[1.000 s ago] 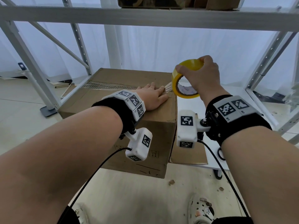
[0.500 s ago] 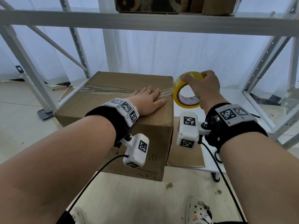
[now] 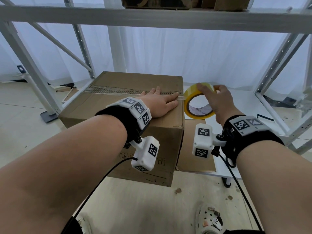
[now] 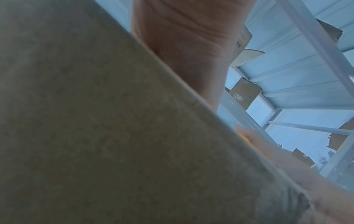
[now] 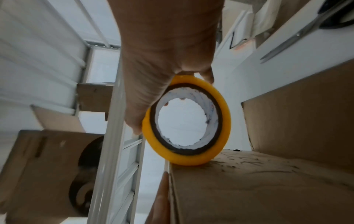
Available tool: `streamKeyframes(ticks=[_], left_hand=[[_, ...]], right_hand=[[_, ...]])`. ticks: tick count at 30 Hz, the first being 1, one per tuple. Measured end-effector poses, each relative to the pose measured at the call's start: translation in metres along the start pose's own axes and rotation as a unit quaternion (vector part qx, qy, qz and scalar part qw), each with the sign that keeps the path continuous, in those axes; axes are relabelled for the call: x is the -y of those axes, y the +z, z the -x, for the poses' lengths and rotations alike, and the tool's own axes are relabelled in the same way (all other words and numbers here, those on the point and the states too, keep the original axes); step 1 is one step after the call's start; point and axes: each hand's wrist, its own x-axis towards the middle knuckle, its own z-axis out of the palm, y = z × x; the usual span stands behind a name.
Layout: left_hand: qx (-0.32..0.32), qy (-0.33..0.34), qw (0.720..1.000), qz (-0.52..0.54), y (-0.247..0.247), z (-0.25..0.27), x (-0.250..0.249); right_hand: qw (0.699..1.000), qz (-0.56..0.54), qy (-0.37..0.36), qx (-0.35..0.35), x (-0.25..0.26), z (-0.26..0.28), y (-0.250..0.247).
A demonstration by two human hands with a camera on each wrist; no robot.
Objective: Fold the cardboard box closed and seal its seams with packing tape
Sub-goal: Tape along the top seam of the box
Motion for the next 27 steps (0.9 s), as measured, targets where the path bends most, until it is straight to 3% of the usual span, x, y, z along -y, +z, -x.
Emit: streamKeyframes(ticks=[3, 4, 6, 9, 11, 14, 18, 23, 27], left_hand=[[0.002, -0.003, 1.0, -0.006, 0.001, 0.0, -0.002], [0.002, -0.001, 1.0, -0.003, 0.001, 0.0, -0.002], [-0.008, 0.012, 1.0, 0.015, 0.0, 0.001, 0.002], [-0.022, 0.042, 0.996, 0.073, -0.007, 0.005, 0.02], [-0.019, 0.058, 0.996, 0.064, -0.009, 0.009, 0.033], [-0.017, 0.071, 0.997, 0.025, -0.005, 0.015, 0.049], [-0.022, 0.059, 0.997, 0.032, -0.006, 0.025, 0.077], [-0.024, -0.033, 0.999, 0.034, -0.014, 0.051, 0.14], [-0.022, -0.066, 0.998, -0.007, -0.015, 0.05, 0.137]], right_hand=[[0.965, 0.167, -0.19, -0.062, 0.024, 0.006, -0.005], [0.951, 0.173, -0.251, -0.057, 0.036, 0.01, -0.003], [0.932, 0.192, -0.305, 0.029, 0.052, 0.019, 0.007], [0.86, 0.383, -0.304, 0.147, 0.052, 0.03, 0.027], [0.805, 0.478, -0.311, 0.163, 0.052, 0.036, 0.036], [0.759, 0.558, -0.297, 0.157, 0.063, 0.042, 0.05], [0.742, 0.607, -0.257, 0.125, 0.074, 0.048, 0.065], [0.734, 0.627, -0.239, 0.106, 0.083, 0.052, 0.074], [0.74, 0.63, -0.208, 0.113, 0.081, 0.055, 0.079]])
